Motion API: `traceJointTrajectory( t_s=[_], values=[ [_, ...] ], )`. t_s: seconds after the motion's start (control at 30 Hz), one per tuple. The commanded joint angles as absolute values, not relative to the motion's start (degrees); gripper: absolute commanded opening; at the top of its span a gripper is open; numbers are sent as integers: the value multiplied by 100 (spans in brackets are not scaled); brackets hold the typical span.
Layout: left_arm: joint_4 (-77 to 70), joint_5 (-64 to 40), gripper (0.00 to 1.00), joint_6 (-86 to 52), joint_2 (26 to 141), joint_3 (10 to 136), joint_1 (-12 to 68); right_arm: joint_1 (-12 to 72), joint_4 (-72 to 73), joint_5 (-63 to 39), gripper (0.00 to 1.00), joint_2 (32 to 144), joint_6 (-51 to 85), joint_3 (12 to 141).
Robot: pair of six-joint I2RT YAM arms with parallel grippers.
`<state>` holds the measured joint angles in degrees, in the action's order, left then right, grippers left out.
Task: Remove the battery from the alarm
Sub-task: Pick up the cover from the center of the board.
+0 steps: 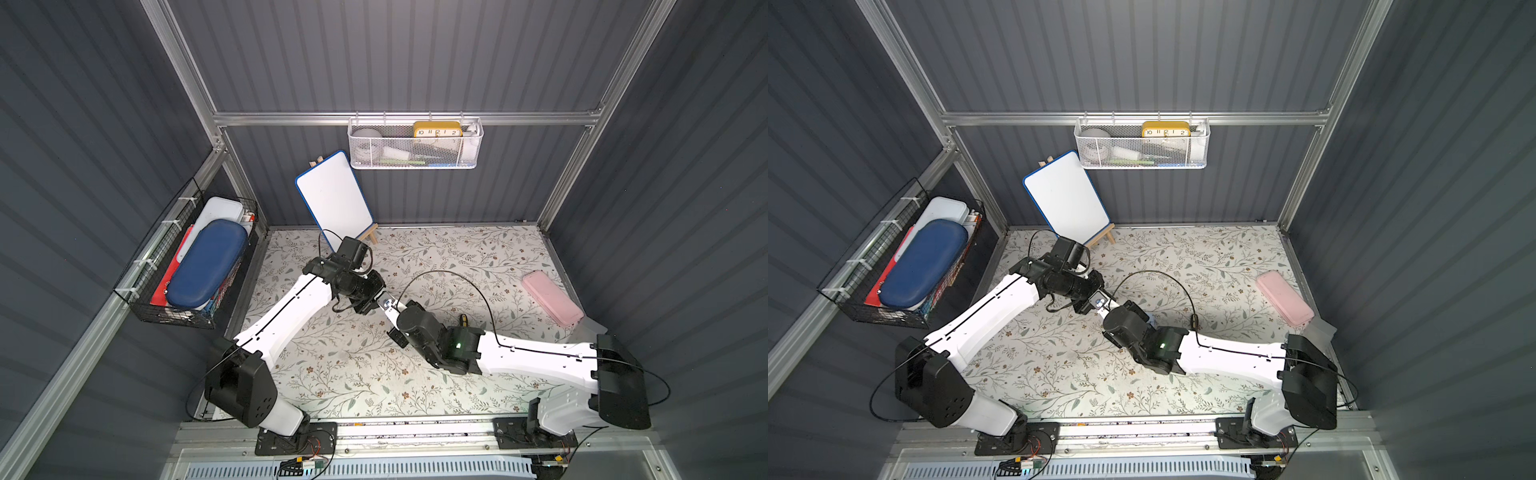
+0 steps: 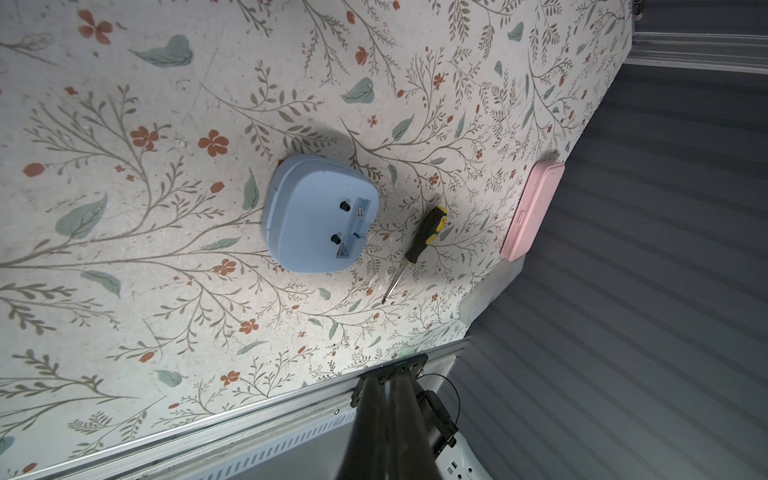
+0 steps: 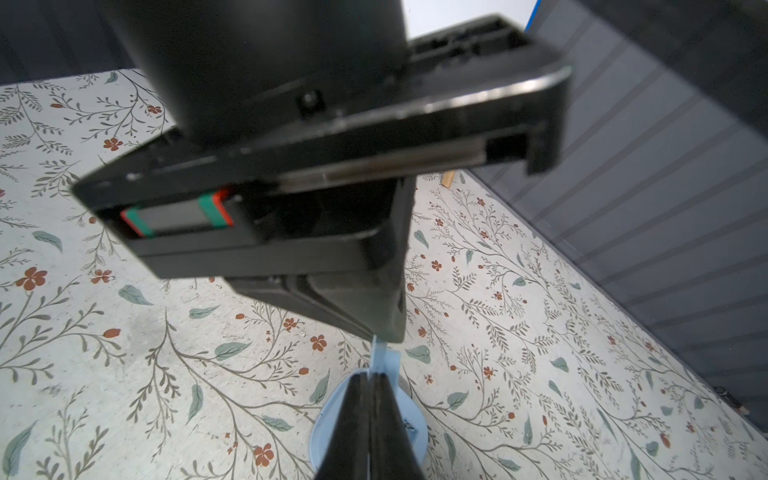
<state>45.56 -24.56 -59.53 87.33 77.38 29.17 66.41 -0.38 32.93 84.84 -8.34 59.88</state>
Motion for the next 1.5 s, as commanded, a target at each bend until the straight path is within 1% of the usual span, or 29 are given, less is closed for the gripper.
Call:
traceJointTrajectory(
  t_s=[0.0,0.1,0.13,0.27,0.3,0.33,0.37,0.57,0.73,0.87,0.97,1.0,1.07,1.23,1.27,1.4,1.47],
  values=[
    [4497,-3012,0,-5627,8499,7665,2953,6668,-8,3474,0,8690,-944,6116],
    [4447,-3070,0,-5563,8486,7638,2953,6674,100,3611,0,8771,-1121,6147],
    [4417,-3070,4,-5554,8465,7638,2953,6688,97,3660,0,8807,-1138,6184],
    [4359,-3060,25,-5563,8377,7426,2953,6687,152,3719,0,8881,-1184,6258],
    [4366,-3052,27,-5563,8352,7440,2953,6697,175,3755,0,8890,-1204,6266],
    [4393,-3009,33,-5563,8339,7466,2953,6697,204,3773,0,8894,-1216,6273],
    [4382,-3020,35,-5564,8333,7469,2953,6697,233,3794,0,8902,-1243,6275],
    [4401,-2961,39,-5650,8345,7400,2954,6697,226,3815,0,8930,-1230,6311],
    [4517,-2735,43,-5563,8508,7189,2850,6687,-265,3934,0,8725,-999,6192],
    [4394,-2793,44,-5446,8546,7048,2825,6587,-520,3868,0,8403,-778,5977],
    [4417,-2630,44,-5458,8445,7167,2805,6495,-801,3740,0,8268,-514,5933],
    [4488,-2460,45,-5471,8409,7231,2795,6410,-975,3583,0,8169,-305,5941],
    [4525,-2326,48,-5476,8336,7248,2731,6150,-1156,2957,0,7912,94,5853],
    [4223,-2404,48,-5397,8334,6982,2650,4981,-1855,336,0,7531,1366,5821],
    [4174,-2425,48,-5344,8385,6975,2646,4817,-1977,74,0,7472,1548,5799],
    [4069,-2360,48,-5234,8555,6912,2623,4283,-1758,-938,0,7167,2084,5394],
    [3983,-2399,48,-5164,8608,6869,2593,3925,-1532,-1754,0,7107,2476,5196]
  ],
)
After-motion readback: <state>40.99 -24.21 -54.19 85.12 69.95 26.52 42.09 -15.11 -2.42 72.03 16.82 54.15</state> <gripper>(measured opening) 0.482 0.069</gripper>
